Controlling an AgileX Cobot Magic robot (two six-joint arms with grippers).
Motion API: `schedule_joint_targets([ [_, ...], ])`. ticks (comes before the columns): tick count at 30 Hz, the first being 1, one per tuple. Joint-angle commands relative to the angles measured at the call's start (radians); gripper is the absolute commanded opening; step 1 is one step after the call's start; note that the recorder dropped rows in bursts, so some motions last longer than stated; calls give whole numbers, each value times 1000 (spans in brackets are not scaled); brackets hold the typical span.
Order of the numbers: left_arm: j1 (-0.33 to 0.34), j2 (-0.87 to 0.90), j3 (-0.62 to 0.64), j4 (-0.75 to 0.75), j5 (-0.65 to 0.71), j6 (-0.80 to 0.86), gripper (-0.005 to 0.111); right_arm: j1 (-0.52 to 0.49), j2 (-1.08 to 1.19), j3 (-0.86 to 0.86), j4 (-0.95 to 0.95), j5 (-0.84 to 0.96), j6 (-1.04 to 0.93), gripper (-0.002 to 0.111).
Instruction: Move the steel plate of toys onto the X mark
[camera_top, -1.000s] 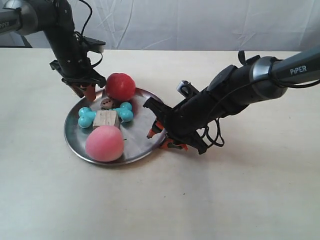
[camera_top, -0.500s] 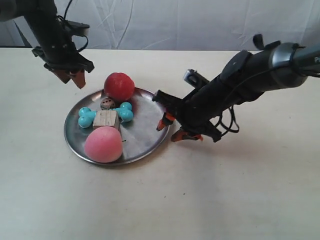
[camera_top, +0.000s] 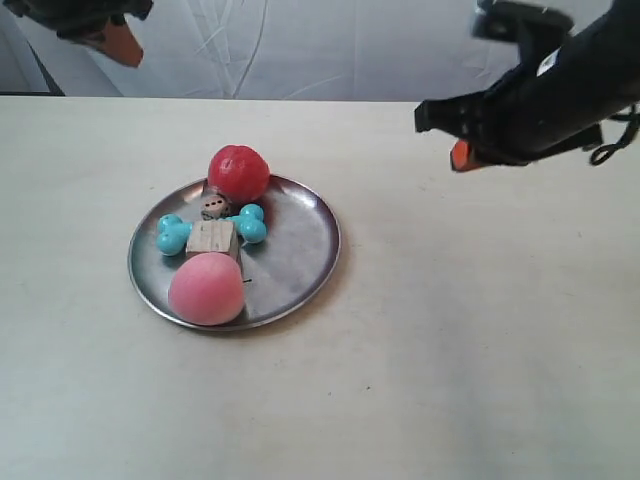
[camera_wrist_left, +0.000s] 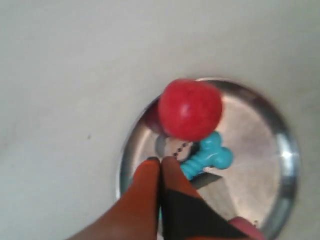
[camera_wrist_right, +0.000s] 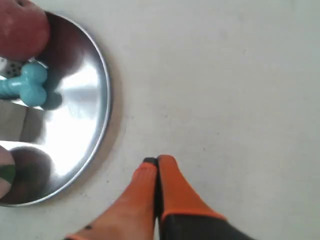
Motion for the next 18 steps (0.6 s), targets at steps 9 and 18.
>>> schedule_joint_targets([
  [9, -2, -663, 598, -160, -482, 143, 0, 4, -654, 278, -157, -96, 1, 0],
  [18, -2, -1053, 1158, -222, -768, 143, 0, 4, -850, 550, -98, -213, 1, 0],
])
